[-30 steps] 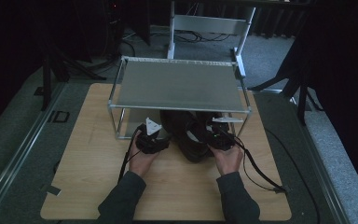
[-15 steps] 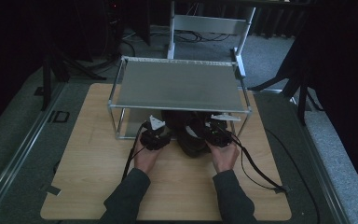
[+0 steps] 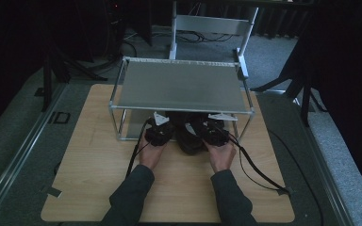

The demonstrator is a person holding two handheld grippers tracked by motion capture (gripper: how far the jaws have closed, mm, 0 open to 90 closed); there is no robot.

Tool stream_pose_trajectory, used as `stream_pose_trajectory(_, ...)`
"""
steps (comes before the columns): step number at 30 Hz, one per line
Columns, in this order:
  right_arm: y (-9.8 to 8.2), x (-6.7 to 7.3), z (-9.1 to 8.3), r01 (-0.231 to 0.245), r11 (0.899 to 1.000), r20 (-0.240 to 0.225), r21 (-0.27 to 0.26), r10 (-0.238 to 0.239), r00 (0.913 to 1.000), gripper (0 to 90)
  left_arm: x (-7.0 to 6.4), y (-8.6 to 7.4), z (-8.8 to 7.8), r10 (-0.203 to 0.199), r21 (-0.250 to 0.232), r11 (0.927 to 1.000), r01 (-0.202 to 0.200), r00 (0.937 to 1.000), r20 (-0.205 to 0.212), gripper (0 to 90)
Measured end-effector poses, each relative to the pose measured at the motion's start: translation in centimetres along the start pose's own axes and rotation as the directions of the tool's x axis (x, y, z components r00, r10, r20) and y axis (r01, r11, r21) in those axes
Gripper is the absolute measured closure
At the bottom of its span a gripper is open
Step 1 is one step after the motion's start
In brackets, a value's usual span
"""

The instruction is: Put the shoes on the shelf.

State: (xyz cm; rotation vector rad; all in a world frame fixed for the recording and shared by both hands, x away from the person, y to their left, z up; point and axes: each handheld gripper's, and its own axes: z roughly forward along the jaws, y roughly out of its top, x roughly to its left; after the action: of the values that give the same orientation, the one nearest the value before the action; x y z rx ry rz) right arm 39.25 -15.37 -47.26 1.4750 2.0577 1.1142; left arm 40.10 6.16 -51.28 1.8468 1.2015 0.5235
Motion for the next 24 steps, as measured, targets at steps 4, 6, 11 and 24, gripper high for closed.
stream_pose_trajectory(4, -0.2, 0.2, 0.5, 0.01, 1.0, 0.004, -0.014, -0.01, 0.9999, 80.4, -0.2, 0.1, 0.9, -0.02, -0.017, 0.9997, 0.019, 0.9996, -0.021, 86.6)
stream_pose_trajectory(6, -0.3, 0.2, 0.7, 0.002, 1.0, 0.012, -0.025, -0.002, 0.9999, 80.5, -0.5, 0.2, 1.3, -0.042, -0.026, 0.9988, 0.041, 0.9985, -0.035, 87.7)
stream_pose_trajectory(11, -0.1, -0.1, 1.2, -0.002, 0.999, 0.044, -0.053, 0.004, 0.999, 80.4, -0.9, 0.7, 2.3, -0.044, -0.033, 0.9986, 0.042, 0.9968, -0.067, 89.9)
stream_pose_trajectory(24, -0.2, -0.3, 2.6, -0.001, 0.995, 0.07, -0.098, 0.007, 0.9975, 80.4, -0.8, 1.5, 4.1, -0.025, -0.042, 0.9989, 0.02, 0.9922, -0.122, 90.0)
